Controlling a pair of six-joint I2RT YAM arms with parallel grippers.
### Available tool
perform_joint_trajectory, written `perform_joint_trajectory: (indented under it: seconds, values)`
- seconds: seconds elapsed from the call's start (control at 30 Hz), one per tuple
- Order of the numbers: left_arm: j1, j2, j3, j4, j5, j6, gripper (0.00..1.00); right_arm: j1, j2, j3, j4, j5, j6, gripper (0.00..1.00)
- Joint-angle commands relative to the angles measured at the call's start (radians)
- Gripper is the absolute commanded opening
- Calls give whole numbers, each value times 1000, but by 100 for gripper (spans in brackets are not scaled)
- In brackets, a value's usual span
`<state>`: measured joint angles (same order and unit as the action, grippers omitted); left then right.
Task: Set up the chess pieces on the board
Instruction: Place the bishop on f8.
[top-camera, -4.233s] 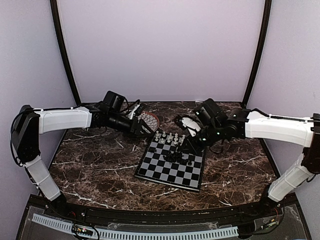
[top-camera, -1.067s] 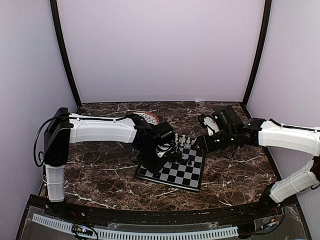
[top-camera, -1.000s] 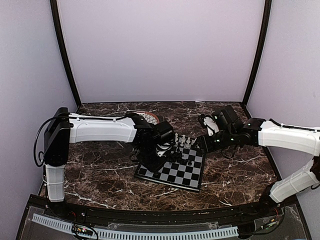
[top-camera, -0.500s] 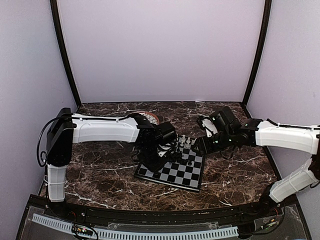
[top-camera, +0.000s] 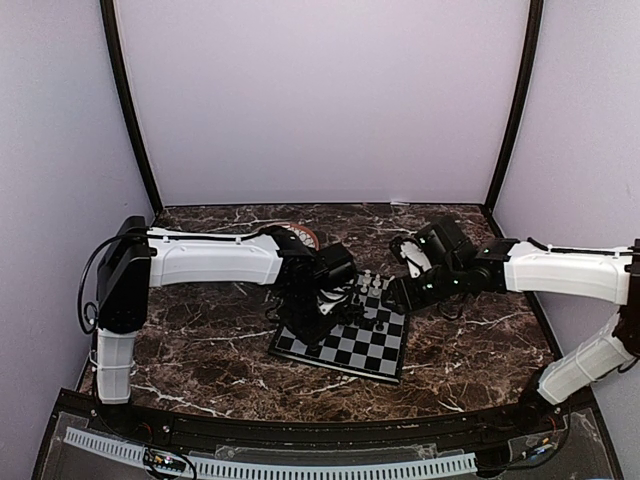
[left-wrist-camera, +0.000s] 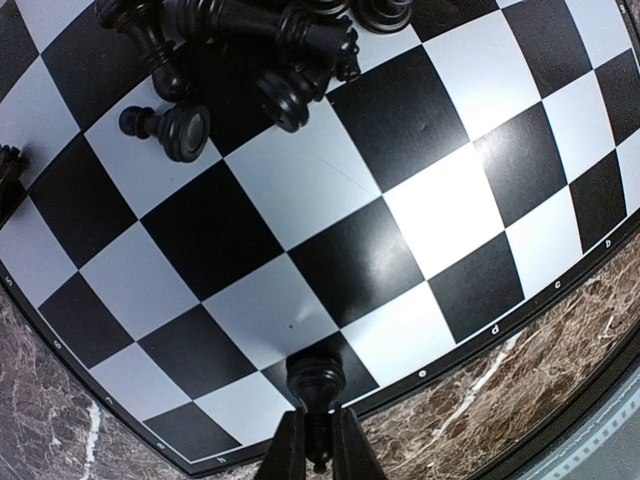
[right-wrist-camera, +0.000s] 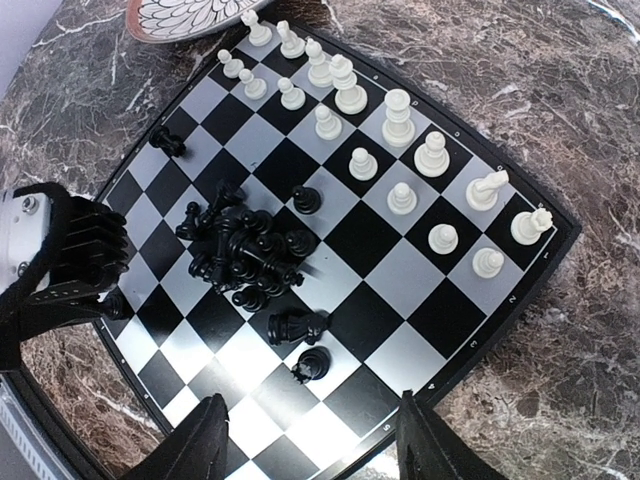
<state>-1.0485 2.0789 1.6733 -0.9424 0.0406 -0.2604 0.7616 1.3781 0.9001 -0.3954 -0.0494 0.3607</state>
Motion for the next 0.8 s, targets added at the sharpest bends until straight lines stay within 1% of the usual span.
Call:
perform_joint_trajectory:
  seconds: [0.0, 0.47, 0.53, 0.57, 0.67, 0.77]
  values:
    - [-7, 4, 20, -44, 11, 21, 4, -2, 17, 12, 33, -13, -14, 59]
    - [-8, -11, -2, -58, 18, 24, 4, -2, 67, 23, 58, -40, -15, 59]
    - [-8, -11, -7, -55, 21, 25, 10, -2, 74, 26, 60, -45, -19, 59]
    - [-8, -11, -9, -52, 20, 25, 17, -2, 77, 28, 61, -46, -21, 59]
    - [-10, -12, -10, -47, 16, 20, 30, -2, 84, 34, 57, -49, -27, 59]
    - [-11, -18, 2, -44, -1, 8, 35, -2, 86, 39, 56, -49, -33, 59]
